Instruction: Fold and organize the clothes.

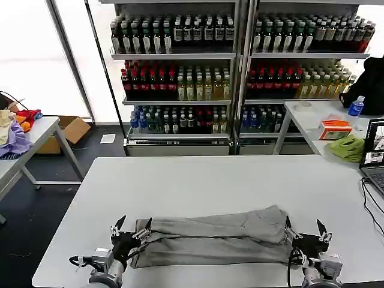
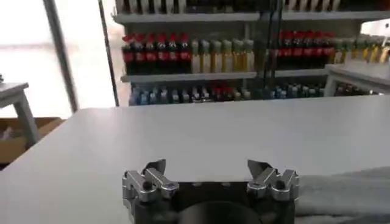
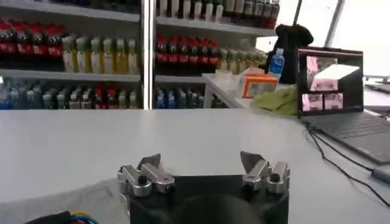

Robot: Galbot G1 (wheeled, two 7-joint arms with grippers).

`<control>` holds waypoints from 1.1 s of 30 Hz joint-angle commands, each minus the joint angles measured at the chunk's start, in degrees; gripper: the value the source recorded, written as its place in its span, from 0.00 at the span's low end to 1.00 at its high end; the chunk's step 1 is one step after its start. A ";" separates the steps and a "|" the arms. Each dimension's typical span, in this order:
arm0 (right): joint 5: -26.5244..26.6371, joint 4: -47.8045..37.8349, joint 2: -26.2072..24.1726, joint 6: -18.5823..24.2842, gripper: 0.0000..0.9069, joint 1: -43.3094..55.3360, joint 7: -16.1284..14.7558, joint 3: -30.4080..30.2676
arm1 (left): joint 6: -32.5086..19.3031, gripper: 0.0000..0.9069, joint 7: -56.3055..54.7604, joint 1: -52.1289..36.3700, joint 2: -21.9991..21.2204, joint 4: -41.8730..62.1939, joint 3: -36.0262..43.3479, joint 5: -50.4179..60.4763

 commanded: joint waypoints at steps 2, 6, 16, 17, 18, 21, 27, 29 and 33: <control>1.01 1.78 -0.29 0.27 1.00 0.10 0.40 1.19 | 0.54 1.00 -0.70 2.06 -6.58 0.25 -0.79 -1.11; 0.88 1.85 -0.25 0.27 1.00 0.15 0.32 0.65 | 0.45 1.00 -0.62 2.17 -7.27 1.16 -0.71 -0.81; 1.10 1.19 -0.57 0.15 1.00 0.86 0.16 0.28 | -0.07 0.02 0.40 2.44 -7.64 3.69 -0.25 0.16; 1.25 1.10 -0.60 0.15 1.00 0.97 0.14 0.24 | -0.27 0.00 0.57 2.46 -7.67 3.94 -0.15 0.33; 1.35 0.86 -0.59 0.12 1.00 1.30 0.16 0.17 | -0.56 0.00 0.91 2.46 -7.80 4.23 0.00 0.73; 1.32 0.39 -0.44 -0.29 1.00 2.10 0.21 -0.14 | -0.64 0.00 1.27 2.27 -8.36 4.82 -0.31 0.78; 1.33 1.09 -0.33 -1.31 1.00 3.02 -0.04 -0.46 | -0.99 0.00 2.78 2.80 -8.53 5.44 0.18 1.09; 1.35 0.95 -0.34 -1.31 1.00 3.02 -0.05 -0.40 | -0.98 0.00 2.83 2.47 -8.61 5.72 0.29 1.05; 1.58 0.69 -0.39 -1.13 1.00 2.77 -0.02 -0.12 | -0.99 0.00 2.97 2.08 -8.39 5.85 0.44 0.98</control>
